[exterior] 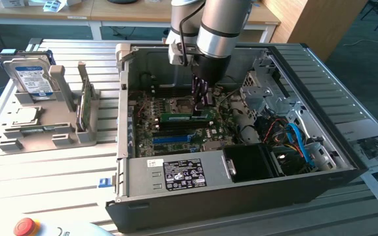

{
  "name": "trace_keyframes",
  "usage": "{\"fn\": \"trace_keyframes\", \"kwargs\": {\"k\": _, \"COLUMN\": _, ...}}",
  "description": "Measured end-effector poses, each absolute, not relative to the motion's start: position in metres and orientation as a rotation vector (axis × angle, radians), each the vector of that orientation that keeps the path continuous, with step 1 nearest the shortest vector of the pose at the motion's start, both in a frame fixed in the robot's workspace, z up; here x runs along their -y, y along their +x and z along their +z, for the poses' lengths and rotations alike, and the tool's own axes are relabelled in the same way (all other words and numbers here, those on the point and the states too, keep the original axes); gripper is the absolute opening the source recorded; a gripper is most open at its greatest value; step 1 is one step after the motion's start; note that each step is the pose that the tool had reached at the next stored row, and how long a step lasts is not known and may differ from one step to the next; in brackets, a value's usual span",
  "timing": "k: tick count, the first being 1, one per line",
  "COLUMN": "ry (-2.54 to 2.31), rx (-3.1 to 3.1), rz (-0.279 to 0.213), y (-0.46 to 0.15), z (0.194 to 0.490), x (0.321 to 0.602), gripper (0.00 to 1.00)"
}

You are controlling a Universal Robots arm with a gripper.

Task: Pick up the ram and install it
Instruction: 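Insert the ram into the slot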

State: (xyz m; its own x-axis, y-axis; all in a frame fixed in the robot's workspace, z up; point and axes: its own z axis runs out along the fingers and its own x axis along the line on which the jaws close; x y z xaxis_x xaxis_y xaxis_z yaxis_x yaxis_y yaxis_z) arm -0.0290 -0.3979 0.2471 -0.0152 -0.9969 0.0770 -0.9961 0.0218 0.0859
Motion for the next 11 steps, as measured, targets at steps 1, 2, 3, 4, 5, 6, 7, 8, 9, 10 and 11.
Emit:
{"fn": "trace_keyframes", "kwargs": {"k": 1, "ry": 2.120, "rx": 2.160, "rz": -0.008, "y": -0.0293, "z": 0.2471, "x": 0.3977, "gripper": 0.11}}
{"fn": "trace_keyframes", "kwargs": {"k": 2, "ry": 2.120, "rx": 2.160, "rz": -0.008, "y": -0.0293, "z": 0.2471, "x": 0.3976, "gripper": 0.11}}
{"fn": "trace_keyframes", "kwargs": {"k": 3, "ry": 2.120, "rx": 2.160, "rz": -0.008, "y": -0.0293, "z": 0.2471, "x": 0.3976, "gripper": 0.11}}
{"fn": "trace_keyframes", "kwargs": {"k": 4, "ry": 2.120, "rx": 2.160, "rz": -0.008, "y": -0.0293, "z": 0.2471, "x": 0.3975, "gripper": 0.11}}
{"fn": "trace_keyframes", "kwargs": {"k": 5, "ry": 2.120, "rx": 2.160, "rz": -0.008, "y": -0.0294, "z": 0.2471, "x": 0.3975, "gripper": 0.11}}
{"fn": "trace_keyframes", "kwargs": {"k": 6, "ry": 2.120, "rx": 2.160, "rz": -0.008, "y": -0.0295, "z": 0.2471, "x": 0.3975, "gripper": 0.11}}
{"fn": "trace_keyframes", "kwargs": {"k": 7, "ry": 2.120, "rx": 2.161, "rz": -0.007, "y": -0.0296, "z": 0.2471, "x": 0.3975, "gripper": 0.11}}
{"fn": "trace_keyframes", "kwargs": {"k": 8, "ry": 2.121, "rx": 2.161, "rz": -0.006, "y": -0.0297, "z": 0.2471, "x": 0.3974, "gripper": 0.11}}
{"fn": "trace_keyframes", "kwargs": {"k": 9, "ry": 2.124, "rx": 2.159, "rz": -0.005, "y": -0.0297, "z": 0.2471, "x": 0.3974, "gripper": 0.11}}
{"fn": "trace_keyframes", "kwargs": {"k": 10, "ry": 2.126, "rx": 2.158, "rz": -0.004, "y": -0.0297, "z": 0.2471, "x": 0.3974, "gripper": 0.11}}
{"fn": "trace_keyframes", "kwargs": {"k": 11, "ry": 2.129, "rx": 2.156, "rz": -0.002, "y": -0.0296, "z": 0.2471, "x": 0.3974, "gripper": 0.11}}
